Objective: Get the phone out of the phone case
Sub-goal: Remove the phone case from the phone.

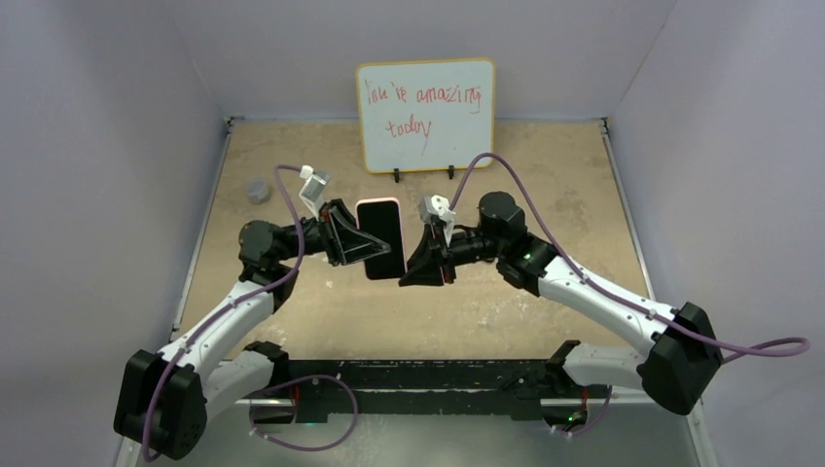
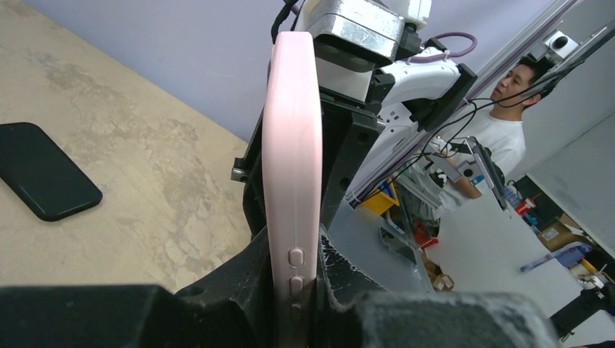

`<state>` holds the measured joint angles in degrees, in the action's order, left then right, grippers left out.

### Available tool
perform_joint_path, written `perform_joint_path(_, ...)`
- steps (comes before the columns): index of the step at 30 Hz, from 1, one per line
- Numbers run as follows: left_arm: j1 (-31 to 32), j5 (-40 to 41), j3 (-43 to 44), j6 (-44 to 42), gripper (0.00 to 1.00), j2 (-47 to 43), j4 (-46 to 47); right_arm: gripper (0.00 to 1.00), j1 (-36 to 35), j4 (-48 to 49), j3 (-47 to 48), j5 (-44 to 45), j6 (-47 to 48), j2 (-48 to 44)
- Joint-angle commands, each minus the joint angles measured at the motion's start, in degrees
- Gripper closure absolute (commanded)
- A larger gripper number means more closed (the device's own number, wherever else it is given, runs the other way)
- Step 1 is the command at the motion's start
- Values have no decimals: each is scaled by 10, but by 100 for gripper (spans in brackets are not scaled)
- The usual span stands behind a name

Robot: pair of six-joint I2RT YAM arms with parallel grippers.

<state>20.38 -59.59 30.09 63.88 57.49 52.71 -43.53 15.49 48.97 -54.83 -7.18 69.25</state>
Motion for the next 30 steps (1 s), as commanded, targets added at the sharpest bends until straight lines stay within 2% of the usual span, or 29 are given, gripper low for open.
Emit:
perform_joint_path(1,-1,22,-2,53,100,5,57,100,-16,4,14,34,68,-19)
perform_joint_path(13,0,12,-32,149,100,51,188,100,-42,30,8,79,147,-3)
perform_joint_path(22,0,10,-38,151,100,47,183,100,-45,74,-7,93,159,2)
perform_joint_path(30,1,14,-40,150,100,37,172,100,-45,122,-26,220,118,-6)
